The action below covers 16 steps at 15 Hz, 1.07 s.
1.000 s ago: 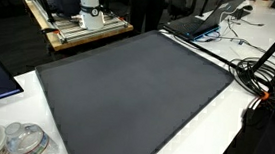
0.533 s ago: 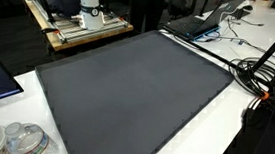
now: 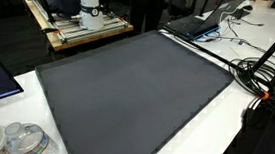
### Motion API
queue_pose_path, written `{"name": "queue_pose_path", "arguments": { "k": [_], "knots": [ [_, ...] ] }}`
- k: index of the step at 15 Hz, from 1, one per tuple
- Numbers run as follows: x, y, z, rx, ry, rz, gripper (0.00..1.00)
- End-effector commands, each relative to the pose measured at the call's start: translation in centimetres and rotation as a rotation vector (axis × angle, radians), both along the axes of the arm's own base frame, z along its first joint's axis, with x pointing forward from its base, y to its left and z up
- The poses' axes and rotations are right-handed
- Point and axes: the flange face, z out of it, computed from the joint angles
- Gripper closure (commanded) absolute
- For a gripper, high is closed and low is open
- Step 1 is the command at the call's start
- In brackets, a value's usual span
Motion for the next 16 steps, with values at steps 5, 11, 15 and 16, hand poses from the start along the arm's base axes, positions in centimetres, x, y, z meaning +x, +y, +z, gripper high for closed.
{"name": "queue_pose_path", "arguments": {
  "k": [5, 11, 15, 16],
  "knots": [
    [1.0, 1.3, -1.4, -0.059, 0.057, 0.048, 0.0],
    [5.1, 2.8, -6.1, -0.087, 0.14, 0.025, 0.0],
    [7.4, 3.4, -10.1, -0.11, 0.243, 0.028, 0.0],
    [7.8, 3.6, -11.0, -0.122, 0.266, 0.034, 0.0]
  ]
}}
